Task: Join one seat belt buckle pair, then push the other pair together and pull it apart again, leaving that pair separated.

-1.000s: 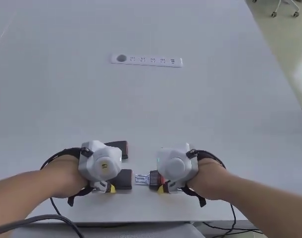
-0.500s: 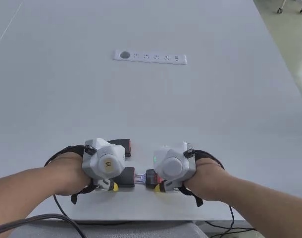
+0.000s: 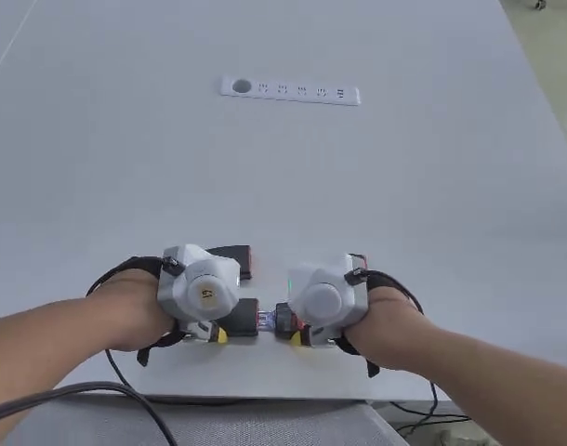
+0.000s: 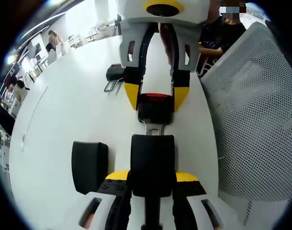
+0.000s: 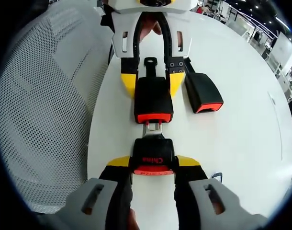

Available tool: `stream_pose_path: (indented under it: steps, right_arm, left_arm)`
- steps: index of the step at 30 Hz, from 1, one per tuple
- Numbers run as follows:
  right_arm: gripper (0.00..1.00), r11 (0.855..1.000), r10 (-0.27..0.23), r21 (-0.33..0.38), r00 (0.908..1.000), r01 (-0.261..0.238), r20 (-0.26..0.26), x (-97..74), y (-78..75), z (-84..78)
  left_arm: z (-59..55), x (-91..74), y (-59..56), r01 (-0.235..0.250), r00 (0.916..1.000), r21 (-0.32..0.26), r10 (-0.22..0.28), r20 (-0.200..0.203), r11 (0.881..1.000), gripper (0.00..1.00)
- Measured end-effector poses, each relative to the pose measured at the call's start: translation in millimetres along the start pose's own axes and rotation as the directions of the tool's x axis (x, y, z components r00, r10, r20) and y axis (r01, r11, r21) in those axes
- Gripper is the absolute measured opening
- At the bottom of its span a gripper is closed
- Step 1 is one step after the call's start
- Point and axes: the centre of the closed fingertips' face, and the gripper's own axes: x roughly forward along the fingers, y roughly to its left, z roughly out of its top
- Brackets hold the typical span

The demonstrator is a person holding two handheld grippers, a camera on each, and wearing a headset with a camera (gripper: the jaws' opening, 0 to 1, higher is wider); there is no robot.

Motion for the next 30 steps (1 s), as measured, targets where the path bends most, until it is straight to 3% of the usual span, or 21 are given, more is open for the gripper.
stream_pose_path:
  steps: [30]
  right_arm:
    - [0.31,1.0,0.003,-0.022,1.0,-0.003,-0.005,3.2,-2.5,14.2]
  left_arm:
    - [0.0,-1.8,-0.8,0.004,1.0,0.019,-0.004,0.004,1.0,0.33]
